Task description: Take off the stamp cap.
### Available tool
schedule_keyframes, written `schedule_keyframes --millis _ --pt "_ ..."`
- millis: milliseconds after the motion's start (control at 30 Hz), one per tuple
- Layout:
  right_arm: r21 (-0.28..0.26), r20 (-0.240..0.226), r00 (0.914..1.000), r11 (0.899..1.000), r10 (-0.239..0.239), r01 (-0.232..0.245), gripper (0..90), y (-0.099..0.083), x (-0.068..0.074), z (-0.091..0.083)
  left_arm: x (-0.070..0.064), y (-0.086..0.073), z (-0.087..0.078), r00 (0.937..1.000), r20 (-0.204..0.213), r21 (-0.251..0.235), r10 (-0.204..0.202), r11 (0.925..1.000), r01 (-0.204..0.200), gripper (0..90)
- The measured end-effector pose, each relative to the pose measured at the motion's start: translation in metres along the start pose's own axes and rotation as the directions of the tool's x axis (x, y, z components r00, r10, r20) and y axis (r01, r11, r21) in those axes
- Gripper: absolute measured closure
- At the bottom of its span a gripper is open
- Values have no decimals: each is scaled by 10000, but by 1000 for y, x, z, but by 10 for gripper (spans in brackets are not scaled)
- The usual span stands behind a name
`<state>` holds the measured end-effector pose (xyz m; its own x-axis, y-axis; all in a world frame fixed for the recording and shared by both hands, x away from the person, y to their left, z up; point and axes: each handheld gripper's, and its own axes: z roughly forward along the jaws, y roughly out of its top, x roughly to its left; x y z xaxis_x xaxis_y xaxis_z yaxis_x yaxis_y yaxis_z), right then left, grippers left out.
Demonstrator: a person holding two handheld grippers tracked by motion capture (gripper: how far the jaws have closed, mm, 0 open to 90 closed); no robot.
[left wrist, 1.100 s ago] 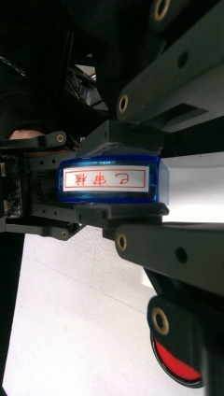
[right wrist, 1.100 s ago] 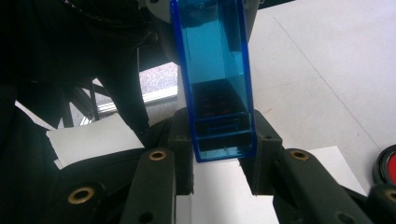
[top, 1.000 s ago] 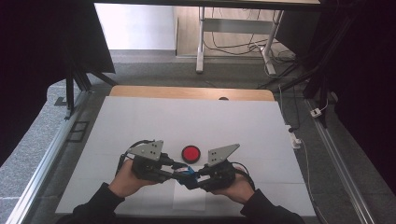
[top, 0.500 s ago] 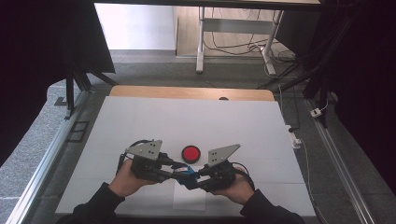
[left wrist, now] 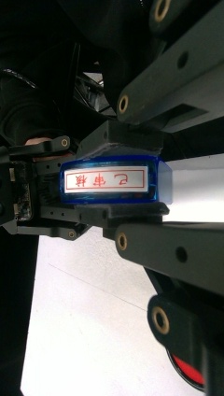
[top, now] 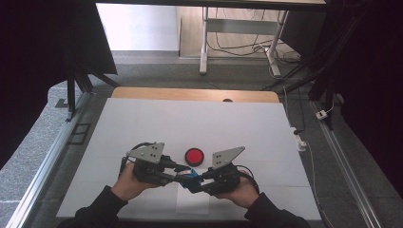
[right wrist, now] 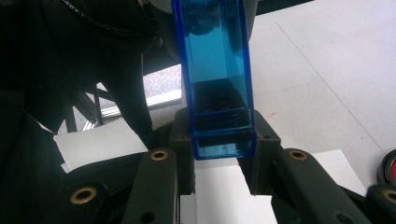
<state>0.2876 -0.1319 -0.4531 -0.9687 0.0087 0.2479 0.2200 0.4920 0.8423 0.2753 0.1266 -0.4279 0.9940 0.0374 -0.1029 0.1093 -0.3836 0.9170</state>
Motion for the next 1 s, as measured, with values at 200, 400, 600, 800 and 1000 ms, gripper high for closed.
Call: schedule_keyframes --millis 200,400,600,800,1000 --pt "103 47 10000 9999 -23 23 696 0 0 0 1 -1 1 10000 68 -7 -3 10000 3 703" --pt "166 42 10000 9999 4 -5 697 0 1 0 1 -2 1 10000 85 -2 -5 10000 5 703" --pt "896 327 9992 9958 -239 209 697 -3 2 3 5 -2 -13 9996 28 -975 -291 9948 292 704" --pt "649 284 9995 9978 -132 113 696 -3 2 4 7 -5 -27 9983 -290 -1133 -503 9925 467 703" --pt "629 661 9976 9979 -224 182 694 -6 0 2 5 -4 -22 9972 -507 -712 -544 9962 507 702"
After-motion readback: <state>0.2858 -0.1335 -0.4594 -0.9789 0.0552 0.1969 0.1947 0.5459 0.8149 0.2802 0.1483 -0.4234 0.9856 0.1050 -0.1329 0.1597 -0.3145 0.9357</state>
